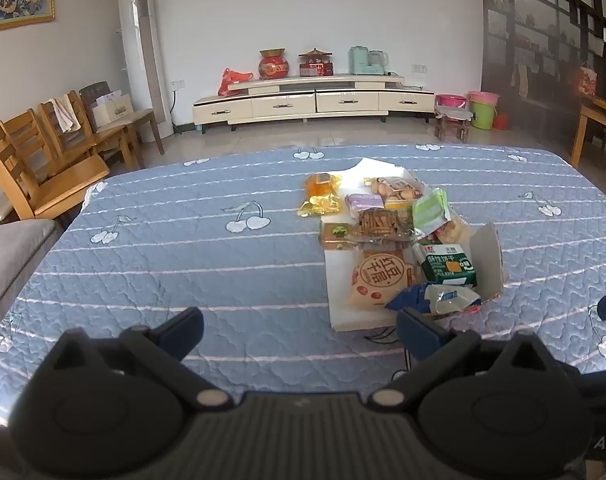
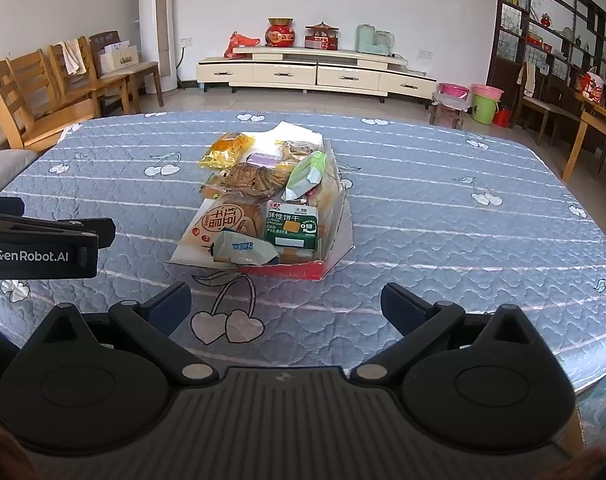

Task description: Organize snacks

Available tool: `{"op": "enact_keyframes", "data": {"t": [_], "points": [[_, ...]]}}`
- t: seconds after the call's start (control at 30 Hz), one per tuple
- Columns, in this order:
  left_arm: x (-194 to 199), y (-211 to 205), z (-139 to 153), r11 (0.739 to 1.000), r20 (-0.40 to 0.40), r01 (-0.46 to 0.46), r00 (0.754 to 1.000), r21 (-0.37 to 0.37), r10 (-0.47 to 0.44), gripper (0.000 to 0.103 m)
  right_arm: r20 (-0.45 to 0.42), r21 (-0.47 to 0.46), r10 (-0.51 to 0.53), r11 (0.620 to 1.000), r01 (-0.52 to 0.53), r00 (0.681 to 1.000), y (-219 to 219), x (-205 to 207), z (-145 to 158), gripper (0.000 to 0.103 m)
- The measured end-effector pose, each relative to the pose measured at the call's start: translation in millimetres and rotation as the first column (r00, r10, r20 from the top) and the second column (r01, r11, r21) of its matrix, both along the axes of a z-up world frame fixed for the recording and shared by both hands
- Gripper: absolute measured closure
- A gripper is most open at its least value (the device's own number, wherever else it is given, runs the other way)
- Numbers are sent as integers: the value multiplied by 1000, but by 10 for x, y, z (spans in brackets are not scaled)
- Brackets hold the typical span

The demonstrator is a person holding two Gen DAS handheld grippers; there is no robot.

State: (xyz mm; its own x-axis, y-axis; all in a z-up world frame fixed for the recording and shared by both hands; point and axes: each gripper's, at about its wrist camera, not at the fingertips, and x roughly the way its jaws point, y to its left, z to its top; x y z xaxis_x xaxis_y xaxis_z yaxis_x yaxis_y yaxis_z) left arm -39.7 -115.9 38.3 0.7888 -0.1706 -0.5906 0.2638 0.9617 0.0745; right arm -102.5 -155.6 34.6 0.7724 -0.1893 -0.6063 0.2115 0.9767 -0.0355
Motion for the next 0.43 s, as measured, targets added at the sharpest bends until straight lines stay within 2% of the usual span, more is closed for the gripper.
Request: {"op": "enact_keyframes", "data": {"t": [0.43], "points": [[28,-16,-18,999,-12,32,999,-9,-32,1,-14,1,6,1000,-6,1000,4,27,-24,0]]}}
